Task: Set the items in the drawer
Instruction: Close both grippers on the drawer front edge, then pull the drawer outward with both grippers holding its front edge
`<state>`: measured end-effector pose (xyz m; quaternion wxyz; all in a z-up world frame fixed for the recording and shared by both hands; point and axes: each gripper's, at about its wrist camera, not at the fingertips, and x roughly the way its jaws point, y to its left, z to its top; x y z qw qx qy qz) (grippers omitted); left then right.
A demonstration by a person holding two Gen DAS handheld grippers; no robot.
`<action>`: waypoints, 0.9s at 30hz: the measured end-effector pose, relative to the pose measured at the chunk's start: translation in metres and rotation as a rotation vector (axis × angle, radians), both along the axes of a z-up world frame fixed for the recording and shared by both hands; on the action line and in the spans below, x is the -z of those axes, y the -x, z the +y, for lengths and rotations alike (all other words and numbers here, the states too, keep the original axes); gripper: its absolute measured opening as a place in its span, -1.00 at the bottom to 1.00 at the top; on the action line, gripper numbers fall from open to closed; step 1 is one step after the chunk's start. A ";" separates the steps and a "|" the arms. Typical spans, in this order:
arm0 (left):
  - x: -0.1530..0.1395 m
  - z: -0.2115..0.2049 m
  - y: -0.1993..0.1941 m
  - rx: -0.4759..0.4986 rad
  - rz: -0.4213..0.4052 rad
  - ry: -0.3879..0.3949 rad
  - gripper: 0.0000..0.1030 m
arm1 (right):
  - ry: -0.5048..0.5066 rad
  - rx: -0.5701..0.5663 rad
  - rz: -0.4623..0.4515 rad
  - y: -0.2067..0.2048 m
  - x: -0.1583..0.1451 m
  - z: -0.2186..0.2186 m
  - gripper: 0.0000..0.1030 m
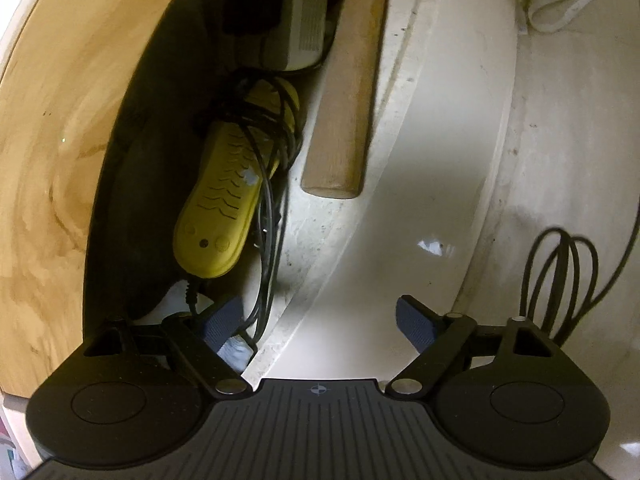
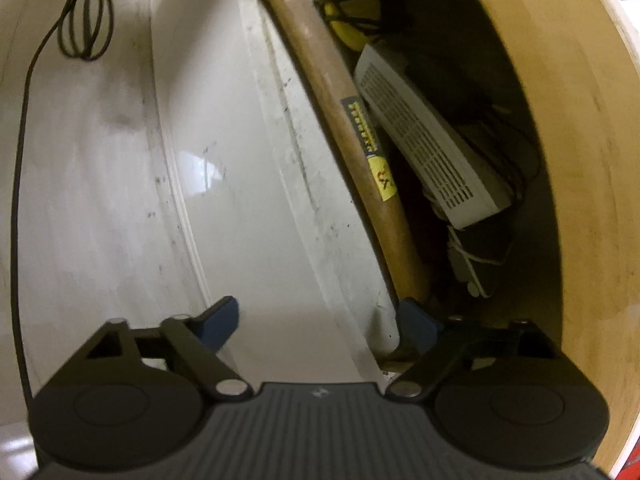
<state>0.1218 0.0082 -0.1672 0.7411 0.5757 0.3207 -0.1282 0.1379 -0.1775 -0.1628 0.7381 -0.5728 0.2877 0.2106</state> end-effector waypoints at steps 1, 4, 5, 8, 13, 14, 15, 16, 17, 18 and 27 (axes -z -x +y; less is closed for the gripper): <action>0.001 0.000 0.001 0.004 0.001 -0.008 0.48 | 0.008 0.001 0.001 -0.001 0.001 0.000 0.54; 0.006 0.000 0.004 0.013 0.006 -0.025 0.22 | 0.027 0.007 0.006 -0.003 0.001 0.000 0.24; 0.007 0.001 0.004 0.014 0.008 -0.030 0.10 | 0.029 0.009 0.010 -0.003 0.000 -0.001 0.13; 0.006 0.000 0.004 0.014 -0.003 -0.047 -0.12 | 0.043 0.009 0.019 -0.004 -0.001 -0.001 -0.18; 0.003 -0.001 0.002 0.003 0.000 -0.047 -0.16 | 0.077 -0.007 0.016 -0.001 0.000 0.000 -0.21; 0.002 -0.001 0.003 0.002 0.001 -0.047 -0.16 | 0.080 -0.006 0.015 -0.001 0.000 0.001 -0.21; 0.001 -0.001 0.003 0.001 0.002 -0.048 -0.16 | 0.081 -0.004 0.016 -0.001 0.000 0.001 -0.21; 0.000 -0.001 0.004 0.001 0.003 -0.048 -0.16 | 0.080 -0.002 0.017 -0.002 0.000 0.001 -0.21; -0.001 -0.001 0.004 0.000 0.004 -0.049 -0.16 | 0.078 0.001 0.019 -0.002 0.000 0.002 -0.21; -0.002 -0.001 0.004 -0.001 0.004 -0.049 -0.16 | 0.077 0.004 0.022 -0.002 0.000 0.002 -0.20; -0.013 -0.001 0.017 0.003 0.016 -0.073 -0.17 | 0.087 -0.008 0.048 0.006 -0.002 0.001 -0.23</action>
